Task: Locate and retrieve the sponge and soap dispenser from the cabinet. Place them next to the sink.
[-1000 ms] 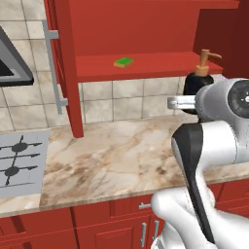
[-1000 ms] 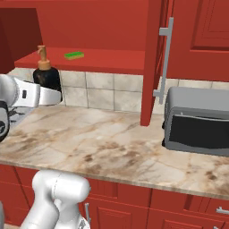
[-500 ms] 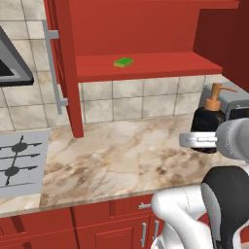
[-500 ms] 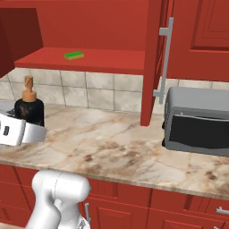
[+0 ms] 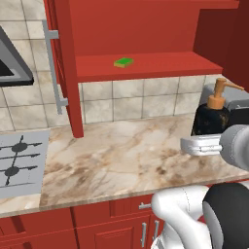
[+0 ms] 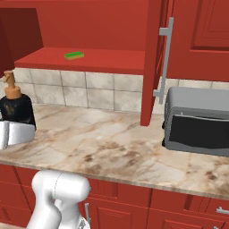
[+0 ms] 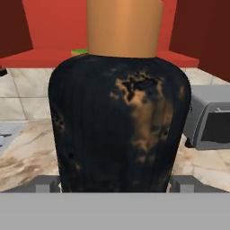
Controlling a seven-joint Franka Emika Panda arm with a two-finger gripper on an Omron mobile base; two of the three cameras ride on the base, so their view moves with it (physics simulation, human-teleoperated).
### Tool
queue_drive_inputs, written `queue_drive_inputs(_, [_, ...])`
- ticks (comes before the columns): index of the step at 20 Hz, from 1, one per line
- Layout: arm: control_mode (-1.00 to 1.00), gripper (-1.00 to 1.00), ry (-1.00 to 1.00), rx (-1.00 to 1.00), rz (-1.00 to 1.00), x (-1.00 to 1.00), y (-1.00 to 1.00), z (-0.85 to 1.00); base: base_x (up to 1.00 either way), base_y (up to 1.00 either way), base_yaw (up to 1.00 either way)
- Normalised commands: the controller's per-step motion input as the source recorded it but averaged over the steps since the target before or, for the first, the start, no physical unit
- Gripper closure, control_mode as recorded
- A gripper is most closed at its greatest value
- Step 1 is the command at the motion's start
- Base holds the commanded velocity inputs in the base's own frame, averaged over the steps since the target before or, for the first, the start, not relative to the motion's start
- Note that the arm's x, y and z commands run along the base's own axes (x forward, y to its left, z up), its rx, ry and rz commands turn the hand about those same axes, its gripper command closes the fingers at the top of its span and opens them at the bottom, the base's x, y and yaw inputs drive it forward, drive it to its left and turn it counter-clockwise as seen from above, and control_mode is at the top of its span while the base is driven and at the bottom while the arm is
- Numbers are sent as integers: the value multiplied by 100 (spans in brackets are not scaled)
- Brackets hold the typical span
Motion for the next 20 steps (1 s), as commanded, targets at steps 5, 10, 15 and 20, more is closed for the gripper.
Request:
queue_drive_inputs(5, [-100, 100, -18, -15, 2, 1, 2, -44, 0, 0, 0])
queue_drive_inputs(10, [-100, 100, -4, 0, -3, 0, 6, -17, 0, 0, 0])
queue_drive_inputs(15, [-100, 100, -9, 0, -1, 0, 0, -11, 0, 0, 0])
queue_drive_inputs(20, [-100, 100, -17, 1, -3, 23, 3, -28, 0, 0, 0])
